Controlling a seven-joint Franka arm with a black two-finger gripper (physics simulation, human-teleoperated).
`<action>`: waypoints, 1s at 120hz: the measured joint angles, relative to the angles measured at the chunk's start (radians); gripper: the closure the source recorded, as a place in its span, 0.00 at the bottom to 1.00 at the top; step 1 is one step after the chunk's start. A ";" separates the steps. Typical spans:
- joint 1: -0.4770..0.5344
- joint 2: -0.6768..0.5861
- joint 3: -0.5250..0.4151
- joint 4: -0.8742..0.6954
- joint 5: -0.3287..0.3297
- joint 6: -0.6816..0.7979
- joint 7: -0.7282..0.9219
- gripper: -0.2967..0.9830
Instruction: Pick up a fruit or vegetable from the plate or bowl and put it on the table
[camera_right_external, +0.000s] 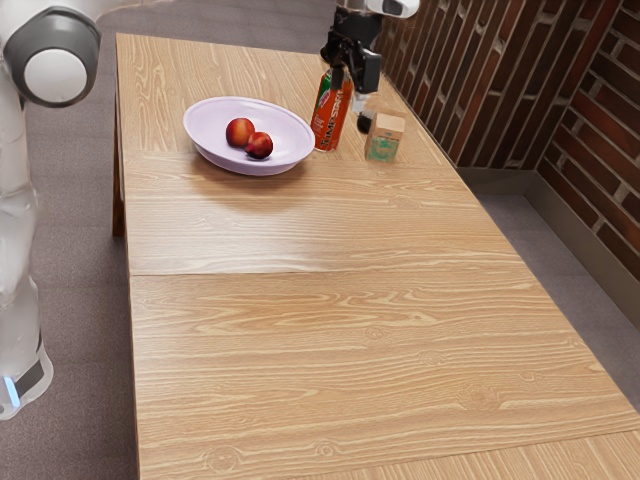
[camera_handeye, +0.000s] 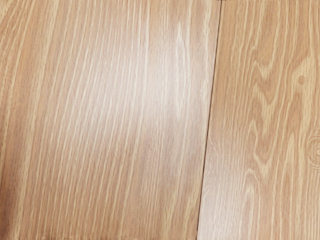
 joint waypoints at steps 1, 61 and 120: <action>0.006 0.000 0.000 0.000 0.000 -0.001 0.001 0.25; 0.496 0.038 0.027 0.228 0.060 -0.120 0.058 0.25; 0.193 -0.113 0.183 -0.529 0.053 0.262 0.114 0.25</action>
